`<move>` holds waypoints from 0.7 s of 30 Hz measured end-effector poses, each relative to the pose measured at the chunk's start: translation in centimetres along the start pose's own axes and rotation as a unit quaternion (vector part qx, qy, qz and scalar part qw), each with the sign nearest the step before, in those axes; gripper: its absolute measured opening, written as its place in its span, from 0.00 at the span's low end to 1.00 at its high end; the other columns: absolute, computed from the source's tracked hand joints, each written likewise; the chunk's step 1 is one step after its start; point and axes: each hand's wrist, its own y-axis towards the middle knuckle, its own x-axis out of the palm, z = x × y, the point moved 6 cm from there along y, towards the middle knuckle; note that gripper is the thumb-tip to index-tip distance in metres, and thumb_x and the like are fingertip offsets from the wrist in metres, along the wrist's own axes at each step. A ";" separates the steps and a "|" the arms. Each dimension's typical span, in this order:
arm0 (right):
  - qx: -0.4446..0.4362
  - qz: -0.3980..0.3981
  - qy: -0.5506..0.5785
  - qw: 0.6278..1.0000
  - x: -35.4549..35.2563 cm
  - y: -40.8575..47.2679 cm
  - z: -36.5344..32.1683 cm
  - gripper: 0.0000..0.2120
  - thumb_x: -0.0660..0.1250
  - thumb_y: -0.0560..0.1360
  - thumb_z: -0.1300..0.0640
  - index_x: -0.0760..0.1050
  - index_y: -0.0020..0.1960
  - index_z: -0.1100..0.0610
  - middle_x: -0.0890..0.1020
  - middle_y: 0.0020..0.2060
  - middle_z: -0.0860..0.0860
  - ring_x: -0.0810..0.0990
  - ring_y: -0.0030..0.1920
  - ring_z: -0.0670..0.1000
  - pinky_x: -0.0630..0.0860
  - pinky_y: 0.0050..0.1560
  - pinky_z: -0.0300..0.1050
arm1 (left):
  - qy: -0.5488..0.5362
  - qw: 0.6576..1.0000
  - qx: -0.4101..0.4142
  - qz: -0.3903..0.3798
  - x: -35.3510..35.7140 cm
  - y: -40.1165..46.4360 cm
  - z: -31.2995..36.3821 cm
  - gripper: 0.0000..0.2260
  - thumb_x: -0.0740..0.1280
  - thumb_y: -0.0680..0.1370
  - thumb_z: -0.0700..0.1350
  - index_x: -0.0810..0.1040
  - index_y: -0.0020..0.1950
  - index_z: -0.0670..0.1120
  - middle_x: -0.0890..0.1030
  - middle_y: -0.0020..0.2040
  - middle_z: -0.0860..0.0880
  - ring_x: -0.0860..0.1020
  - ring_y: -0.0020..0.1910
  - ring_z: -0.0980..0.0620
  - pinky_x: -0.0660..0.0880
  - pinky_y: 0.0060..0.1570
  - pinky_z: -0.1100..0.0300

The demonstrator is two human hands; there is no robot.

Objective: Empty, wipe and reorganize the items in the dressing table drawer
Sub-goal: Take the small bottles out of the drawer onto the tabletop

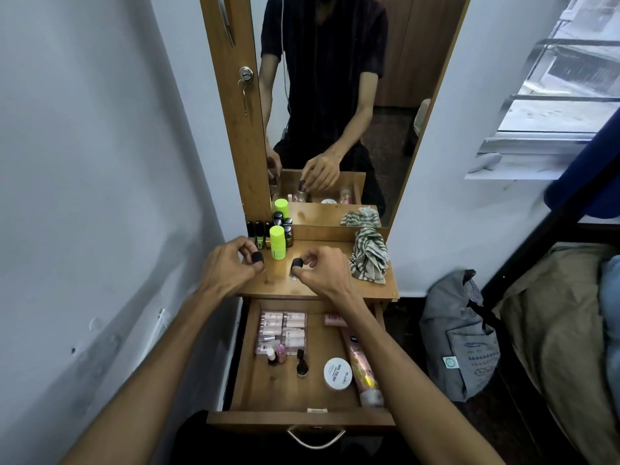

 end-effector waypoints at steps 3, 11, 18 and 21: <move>0.006 -0.004 -0.011 1.000 -0.1 2.0 -0.4 0.06 0.74 0.67 0.46 0.77 0.37 0.42 0.82 0.36 0.42 0.81 0.37 0.46 0.76 0.37 0.42 | 0.012 1.000 -0.004 -0.008 0.6 2.7 -0.5 0.10 0.77 0.69 0.46 0.79 0.46 0.54 0.81 0.38 0.55 0.79 0.38 0.52 0.79 0.42 0.55; 0.049 -0.004 -0.029 0.998 0.9 5.8 0.7 0.06 0.73 0.70 0.50 0.85 0.45 0.50 0.85 0.37 0.47 0.83 0.42 0.52 0.75 0.41 0.43 | 0.052 0.998 0.001 -0.027 2.6 6.3 -1.3 0.10 0.74 0.73 0.47 0.80 0.53 0.54 0.82 0.42 0.55 0.78 0.42 0.52 0.73 0.42 0.57; 0.056 -0.015 -0.037 0.998 2.2 7.6 1.1 0.06 0.71 0.71 0.51 0.85 0.45 0.51 0.85 0.37 0.48 0.83 0.44 0.55 0.79 0.45 0.48 | 0.075 0.997 0.004 -0.026 3.6 7.6 -1.7 0.12 0.73 0.75 0.46 0.80 0.57 0.51 0.81 0.45 0.53 0.77 0.46 0.52 0.70 0.43 0.58; 0.057 -0.013 -0.026 0.998 2.8 8.0 1.2 0.06 0.71 0.70 0.51 0.84 0.42 0.52 0.84 0.34 0.47 0.83 0.42 0.55 0.80 0.43 0.49 | 0.076 0.997 0.007 -0.021 3.7 7.8 -2.0 0.12 0.73 0.74 0.46 0.80 0.57 0.52 0.81 0.45 0.53 0.79 0.46 0.50 0.71 0.43 0.58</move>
